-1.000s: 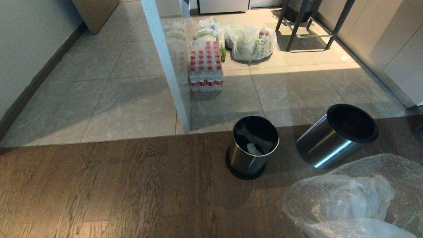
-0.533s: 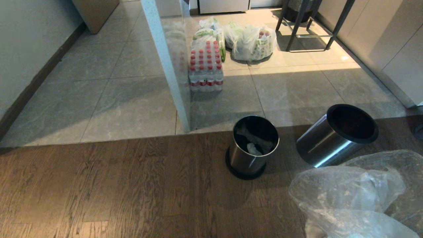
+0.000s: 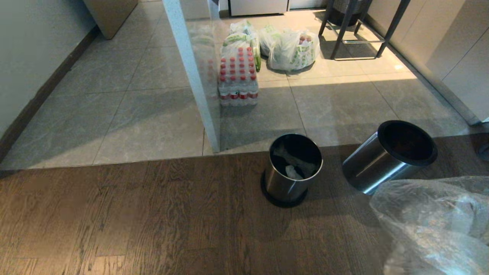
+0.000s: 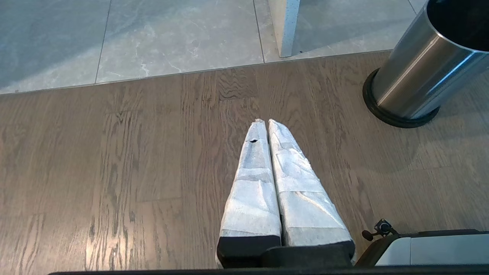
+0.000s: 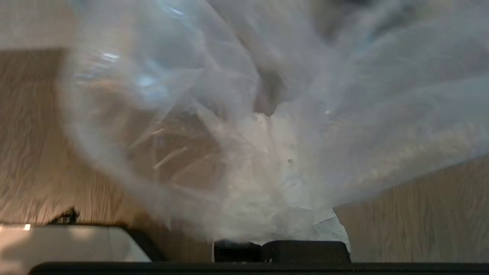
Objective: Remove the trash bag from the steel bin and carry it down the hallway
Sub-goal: Put the trash bag at the door
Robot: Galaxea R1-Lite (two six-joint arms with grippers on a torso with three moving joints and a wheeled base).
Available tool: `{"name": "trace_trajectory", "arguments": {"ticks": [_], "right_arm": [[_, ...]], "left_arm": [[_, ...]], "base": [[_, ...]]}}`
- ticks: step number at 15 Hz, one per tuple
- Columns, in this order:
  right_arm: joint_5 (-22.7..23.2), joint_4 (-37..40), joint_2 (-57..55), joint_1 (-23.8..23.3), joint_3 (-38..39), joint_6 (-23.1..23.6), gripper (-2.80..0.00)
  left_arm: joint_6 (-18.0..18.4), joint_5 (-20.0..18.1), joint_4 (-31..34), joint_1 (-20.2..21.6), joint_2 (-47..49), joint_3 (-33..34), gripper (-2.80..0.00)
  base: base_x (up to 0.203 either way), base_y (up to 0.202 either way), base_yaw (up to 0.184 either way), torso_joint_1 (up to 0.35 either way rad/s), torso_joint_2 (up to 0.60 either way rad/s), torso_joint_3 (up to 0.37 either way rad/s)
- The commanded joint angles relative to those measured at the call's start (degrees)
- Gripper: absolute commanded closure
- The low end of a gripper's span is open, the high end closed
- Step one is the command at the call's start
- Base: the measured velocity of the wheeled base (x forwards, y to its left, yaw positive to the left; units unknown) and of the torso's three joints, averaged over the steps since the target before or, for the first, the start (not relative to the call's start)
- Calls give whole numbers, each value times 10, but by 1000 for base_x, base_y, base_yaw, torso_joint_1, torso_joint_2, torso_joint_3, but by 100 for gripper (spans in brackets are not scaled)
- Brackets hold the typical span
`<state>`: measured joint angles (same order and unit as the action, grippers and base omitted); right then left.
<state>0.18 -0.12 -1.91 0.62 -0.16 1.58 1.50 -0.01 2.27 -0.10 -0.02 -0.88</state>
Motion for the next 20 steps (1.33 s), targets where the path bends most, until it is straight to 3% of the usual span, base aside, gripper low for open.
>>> {"name": "trace_trajectory", "arguments": {"ticks": [1,20], "right_arm": [[-1,-1,18,0,2,-3,0],[-1,-1,18,0,2,-3,0]], "left_arm": [[0,0,0,0,0,0,0],[1,1,0,0,0,0,0]], "base": [[0,0,0,0,0,0],[0,0,0,0,0,2]]}}
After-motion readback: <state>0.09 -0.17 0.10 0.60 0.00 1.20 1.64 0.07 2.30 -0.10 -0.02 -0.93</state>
